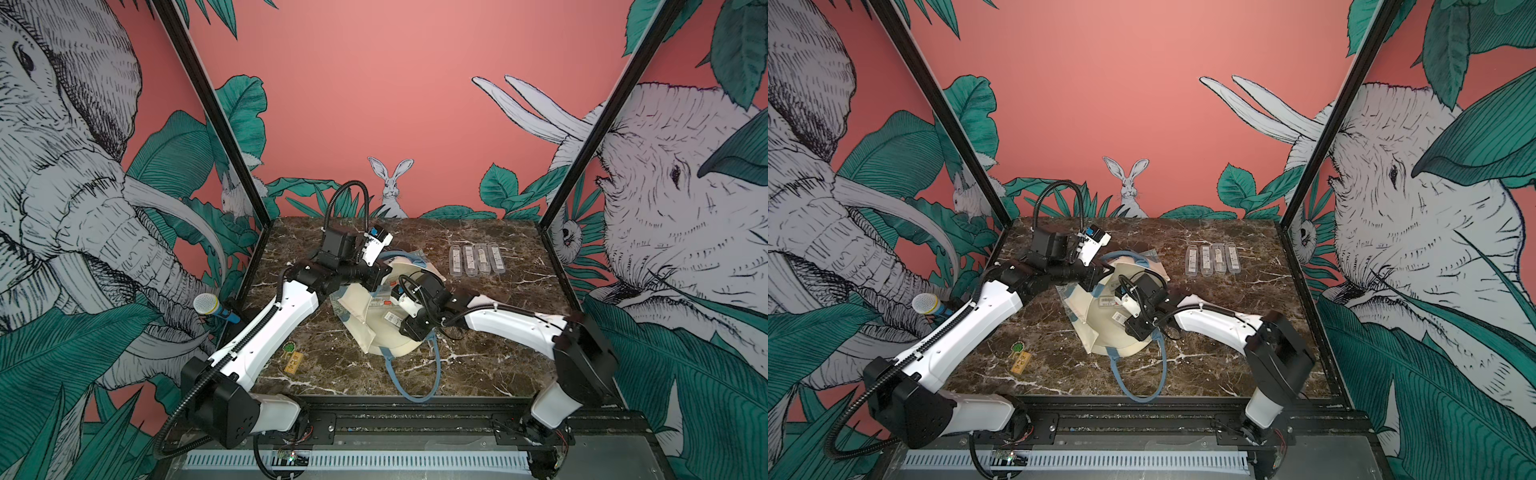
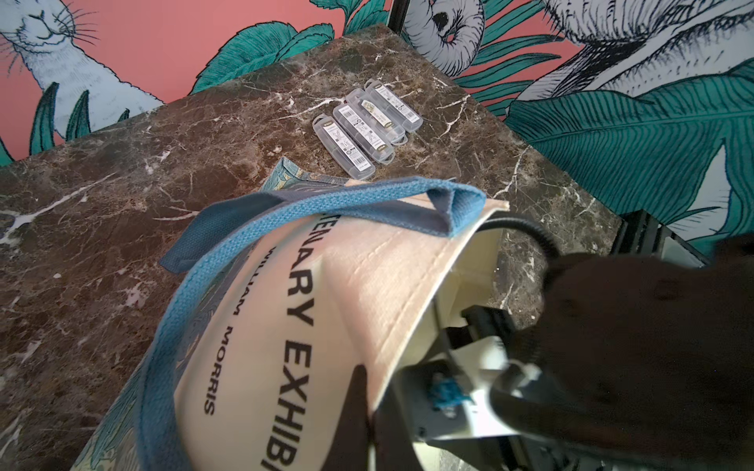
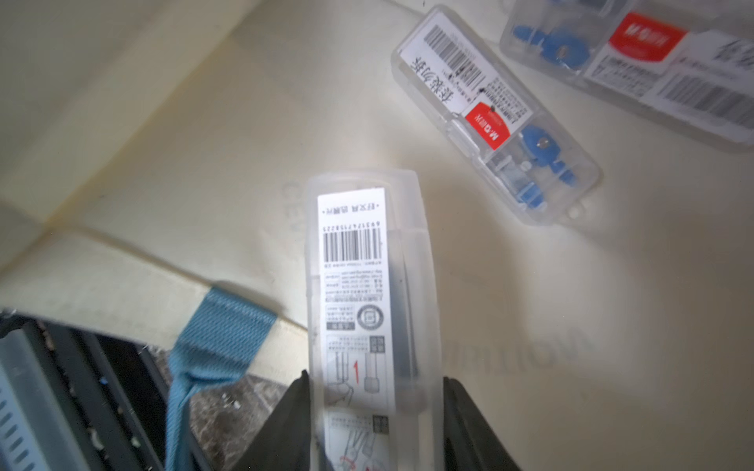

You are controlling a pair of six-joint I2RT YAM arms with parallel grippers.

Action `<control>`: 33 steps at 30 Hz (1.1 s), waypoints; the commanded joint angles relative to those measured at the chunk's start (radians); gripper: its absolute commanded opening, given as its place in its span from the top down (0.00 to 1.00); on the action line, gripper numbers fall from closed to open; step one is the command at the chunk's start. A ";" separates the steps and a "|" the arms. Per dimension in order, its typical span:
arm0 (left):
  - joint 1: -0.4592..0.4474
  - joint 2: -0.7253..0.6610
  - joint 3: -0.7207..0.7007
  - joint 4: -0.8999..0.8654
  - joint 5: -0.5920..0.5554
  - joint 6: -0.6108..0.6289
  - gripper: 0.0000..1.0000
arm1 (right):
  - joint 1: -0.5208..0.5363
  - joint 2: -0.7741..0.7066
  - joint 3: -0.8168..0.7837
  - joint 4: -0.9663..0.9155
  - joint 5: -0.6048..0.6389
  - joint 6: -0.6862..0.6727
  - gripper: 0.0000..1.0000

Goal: Take out the compass set from the canvas bag
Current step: Pick up the compass set from the canvas bag, then place the compass set at the center of the board.

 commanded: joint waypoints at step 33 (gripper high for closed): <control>0.004 -0.029 -0.020 0.034 0.015 -0.009 1.00 | -0.423 -0.103 -0.424 0.491 0.251 0.529 0.60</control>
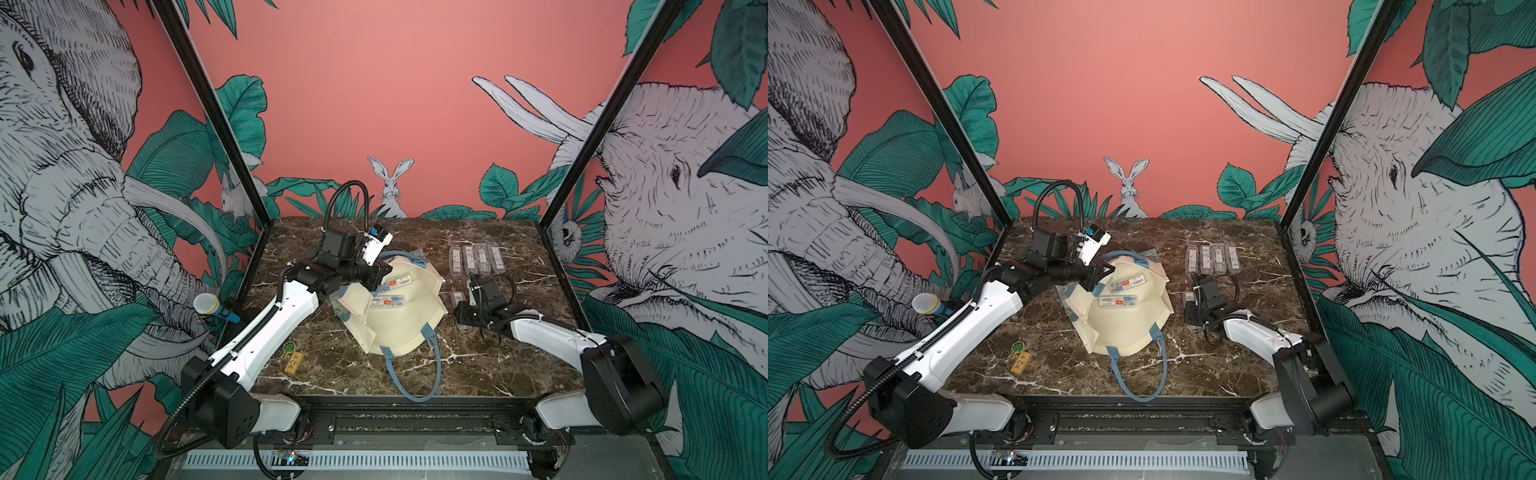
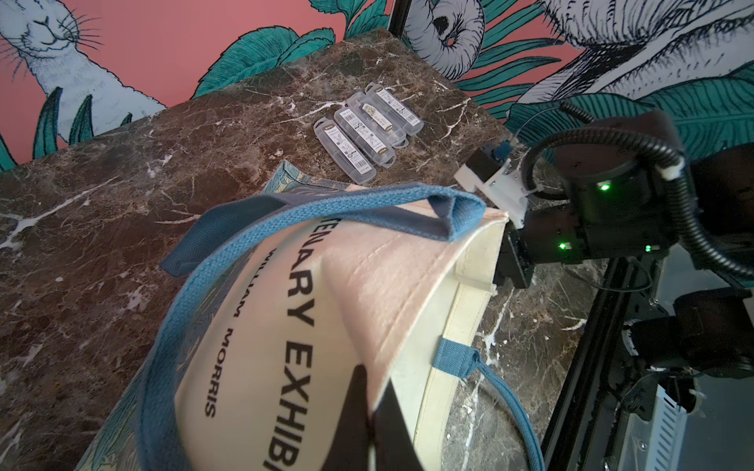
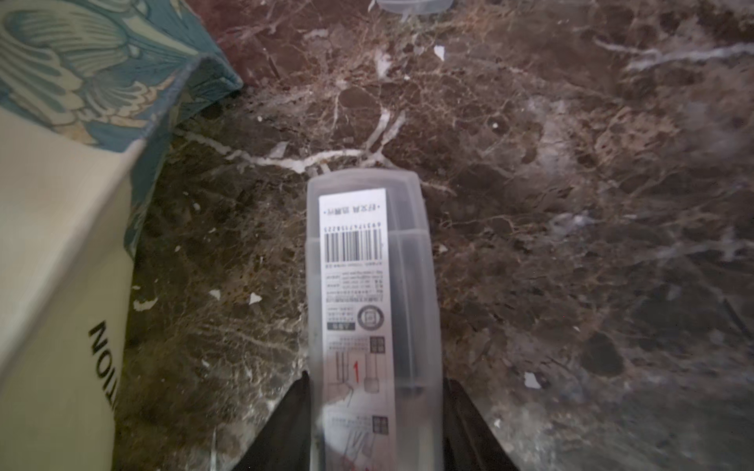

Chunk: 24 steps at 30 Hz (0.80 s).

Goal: Take out the compass set from the canvas bag
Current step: Place the compass set at the center of the board.

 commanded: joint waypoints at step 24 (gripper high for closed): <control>0.007 -0.030 -0.017 0.018 0.019 -0.003 1.00 | -0.038 0.213 0.057 0.177 0.092 0.050 0.49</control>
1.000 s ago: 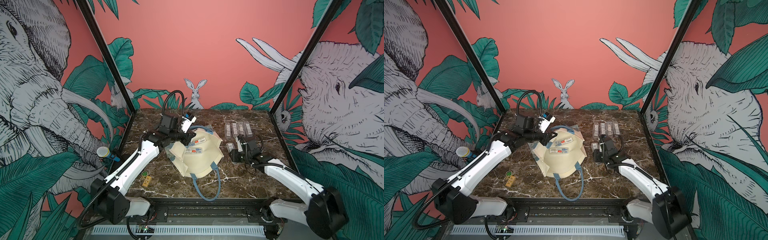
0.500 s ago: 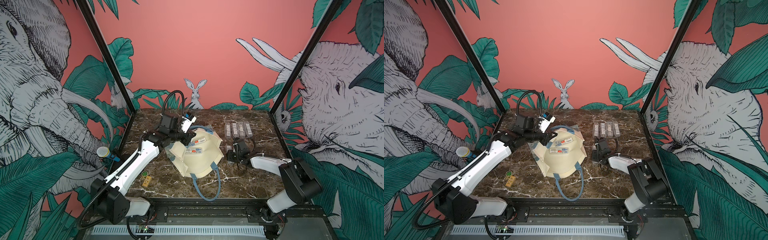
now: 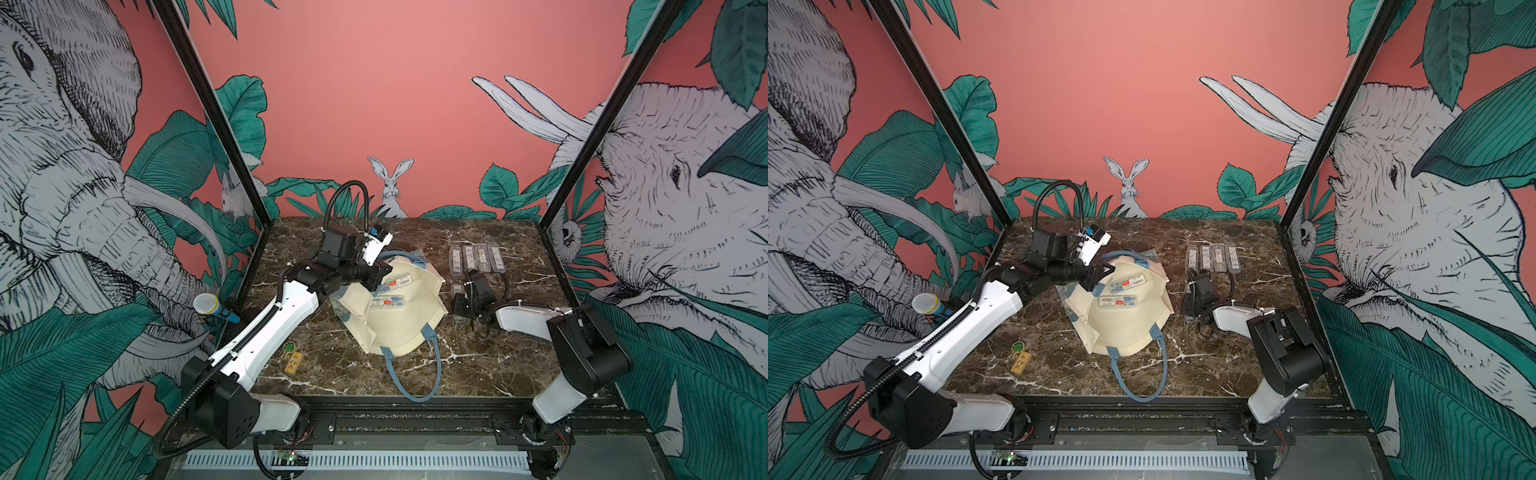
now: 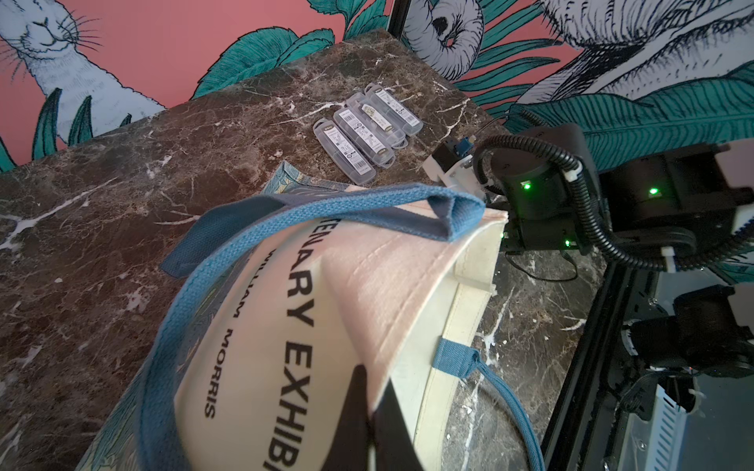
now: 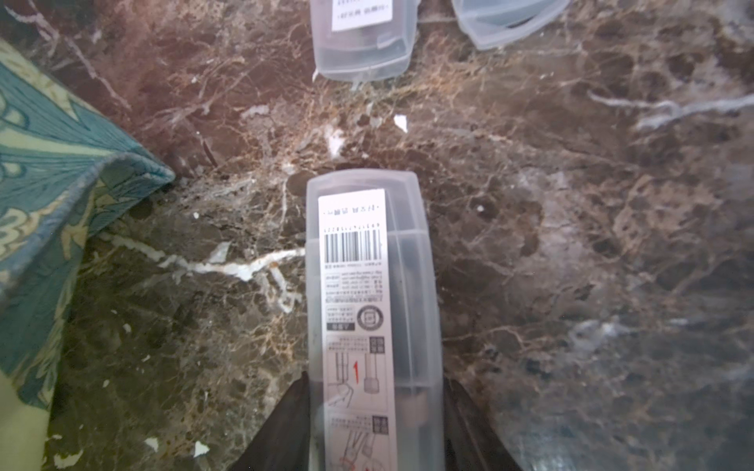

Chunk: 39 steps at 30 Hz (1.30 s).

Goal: Take out the compass set from the canvas bag
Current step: Place the compass set at the center of the board, then pick up the compass set from the canvas bag.

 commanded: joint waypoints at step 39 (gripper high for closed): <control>0.005 -0.010 0.019 -0.015 0.032 0.000 1.00 | 0.537 -0.630 0.027 -0.241 -0.292 -0.799 0.45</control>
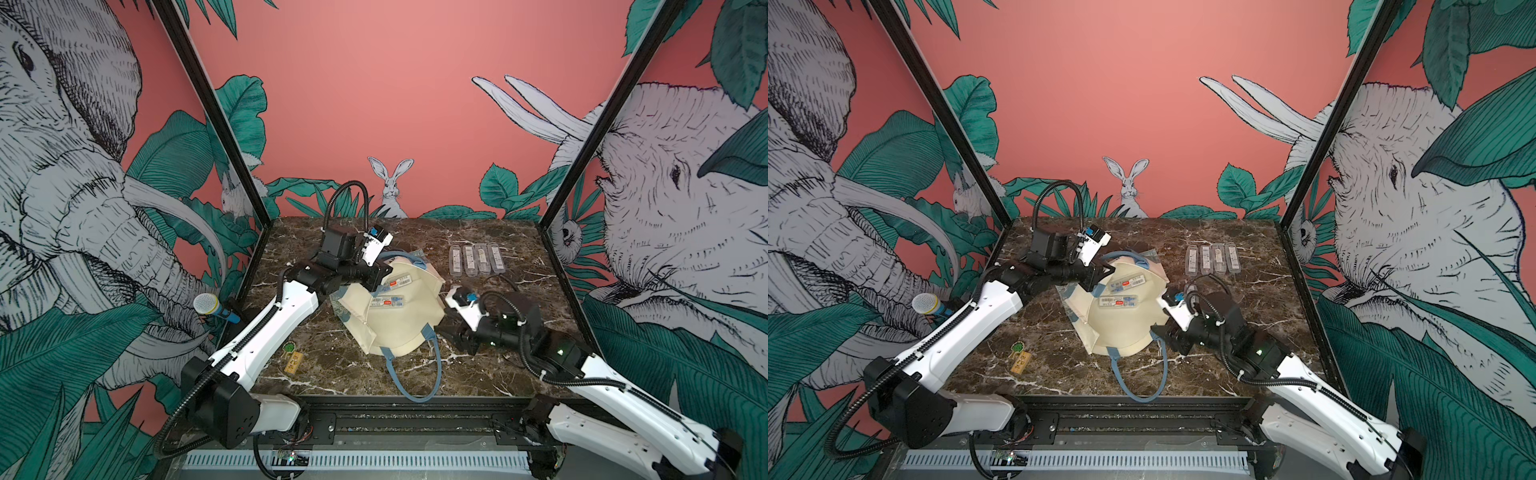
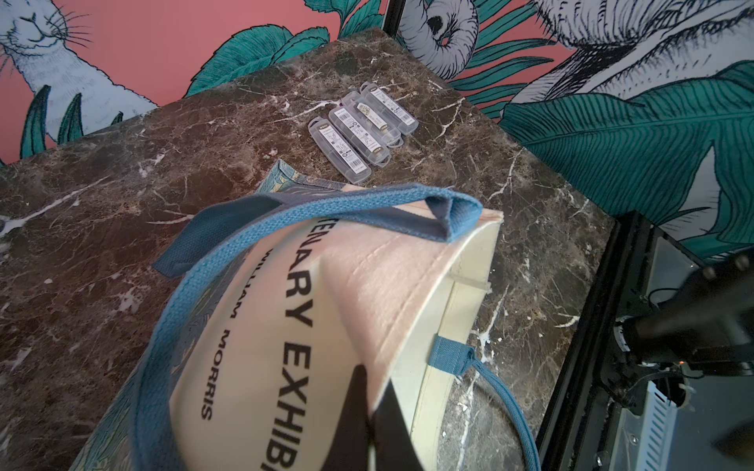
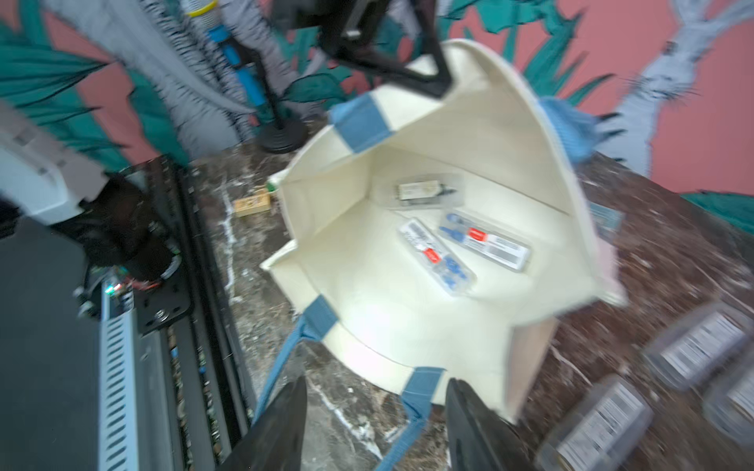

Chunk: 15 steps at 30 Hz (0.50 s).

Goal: Take out the compass set from the canvas bag
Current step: Pick up the compass set from the canvas bag.

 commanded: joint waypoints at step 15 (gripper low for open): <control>0.002 -0.024 0.005 -0.001 0.043 -0.009 1.00 | 0.033 0.814 0.155 0.495 0.174 -0.366 0.47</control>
